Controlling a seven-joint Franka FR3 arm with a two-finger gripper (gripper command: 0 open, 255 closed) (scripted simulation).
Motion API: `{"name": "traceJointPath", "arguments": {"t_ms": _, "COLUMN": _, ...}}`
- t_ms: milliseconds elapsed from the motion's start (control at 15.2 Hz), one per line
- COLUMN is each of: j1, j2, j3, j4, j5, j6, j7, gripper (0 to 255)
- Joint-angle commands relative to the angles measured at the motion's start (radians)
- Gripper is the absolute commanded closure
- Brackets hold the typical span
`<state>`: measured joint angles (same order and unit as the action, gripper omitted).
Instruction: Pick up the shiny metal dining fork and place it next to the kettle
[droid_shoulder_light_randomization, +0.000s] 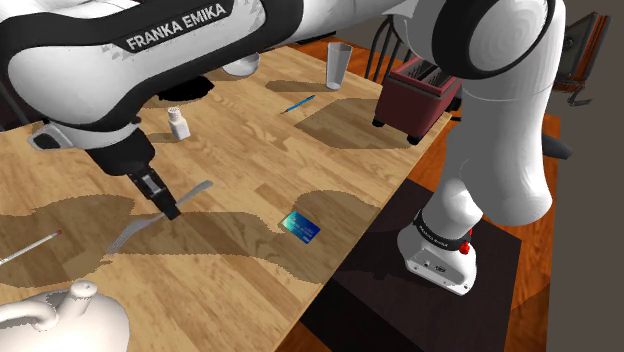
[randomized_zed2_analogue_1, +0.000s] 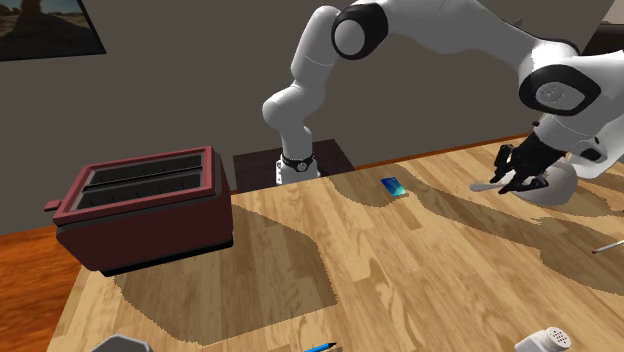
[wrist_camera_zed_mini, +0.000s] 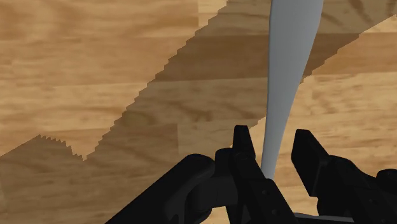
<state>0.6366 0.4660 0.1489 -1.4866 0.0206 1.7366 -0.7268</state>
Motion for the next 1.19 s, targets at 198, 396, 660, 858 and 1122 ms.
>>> {"name": "traceJointPath", "arguments": {"t_ms": 198, "j1": 0.000, "j2": 0.019, "j3": -0.002, "j4": -0.037, "j5": -0.002, "j6": 0.057, "j7": -0.003, "gripper": 255}}
{"name": "traceJointPath", "arguments": {"t_ms": 396, "j1": 0.000, "j2": 0.033, "j3": -0.003, "j4": -0.058, "j5": -0.004, "j6": 0.091, "j7": -0.004, "gripper": 255}}
{"name": "traceJointPath", "arguments": {"t_ms": 660, "j1": 0.001, "j2": 0.053, "j3": -0.004, "j4": -0.081, "j5": -0.006, "j6": 0.134, "j7": -0.006, "gripper": 255}}
{"name": "traceJointPath", "arguments": {"t_ms": 858, "j1": 0.002, "j2": 0.061, "j3": -0.004, "j4": -0.089, "j5": -0.007, "j6": 0.150, "j7": -0.006, "gripper": 255}}
{"name": "traceJointPath", "arguments": {"t_ms": 1122, "j1": 0.002, "j2": 0.061, "j3": -0.004, "j4": -0.089, "j5": -0.007, "j6": 0.150, "j7": -0.006, "gripper": 255}}
